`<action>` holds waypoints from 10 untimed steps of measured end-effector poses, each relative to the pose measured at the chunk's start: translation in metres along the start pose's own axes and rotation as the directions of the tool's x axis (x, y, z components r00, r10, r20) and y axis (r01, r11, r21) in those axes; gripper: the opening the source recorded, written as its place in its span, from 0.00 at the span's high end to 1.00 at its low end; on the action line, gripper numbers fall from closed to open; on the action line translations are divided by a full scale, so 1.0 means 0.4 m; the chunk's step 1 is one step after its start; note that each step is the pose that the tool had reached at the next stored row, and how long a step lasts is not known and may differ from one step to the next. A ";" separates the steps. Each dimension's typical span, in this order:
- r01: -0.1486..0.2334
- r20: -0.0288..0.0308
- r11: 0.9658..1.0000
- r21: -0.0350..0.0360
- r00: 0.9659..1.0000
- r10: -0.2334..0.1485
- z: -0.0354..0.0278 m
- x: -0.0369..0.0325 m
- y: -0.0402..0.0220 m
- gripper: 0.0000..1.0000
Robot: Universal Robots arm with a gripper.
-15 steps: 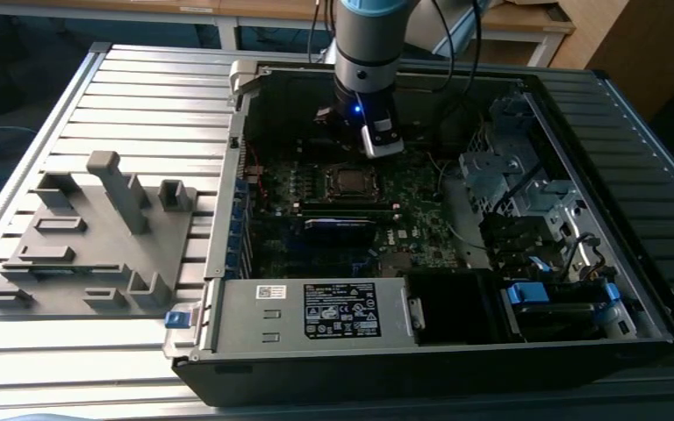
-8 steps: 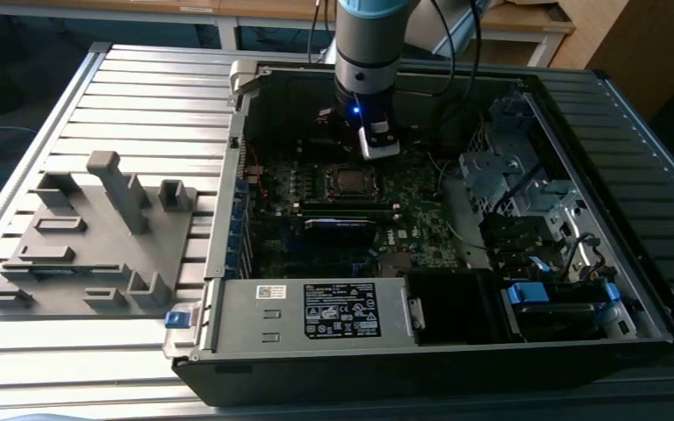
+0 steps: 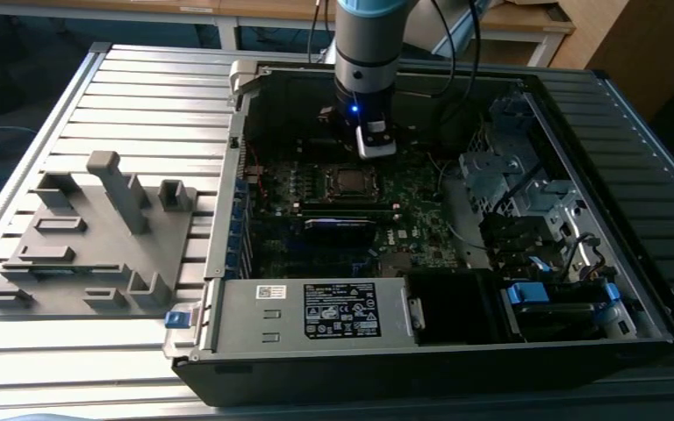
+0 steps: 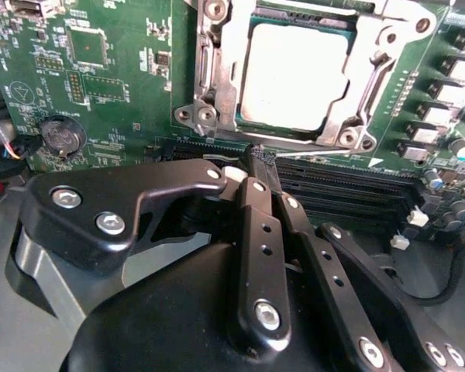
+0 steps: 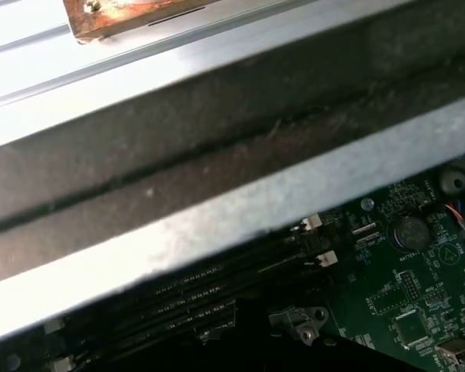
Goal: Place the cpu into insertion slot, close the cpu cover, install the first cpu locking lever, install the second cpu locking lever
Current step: 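Install the first cpu locking lever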
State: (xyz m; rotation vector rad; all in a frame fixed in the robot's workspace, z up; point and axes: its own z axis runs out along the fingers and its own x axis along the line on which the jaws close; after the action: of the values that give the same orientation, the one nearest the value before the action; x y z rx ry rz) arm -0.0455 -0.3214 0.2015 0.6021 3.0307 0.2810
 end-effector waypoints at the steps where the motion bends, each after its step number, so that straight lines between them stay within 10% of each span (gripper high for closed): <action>1: -0.003 0.001 1.000 0.000 1.000 0.003 0.000 0.000 0.001 0.90; 10: -0.013 0.003 1.000 0.000 1.000 0.013 0.002 0.002 0.006 0.90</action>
State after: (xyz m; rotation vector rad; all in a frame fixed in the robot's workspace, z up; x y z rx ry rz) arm -0.0455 -0.3188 0.2013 0.6224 3.0253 0.2802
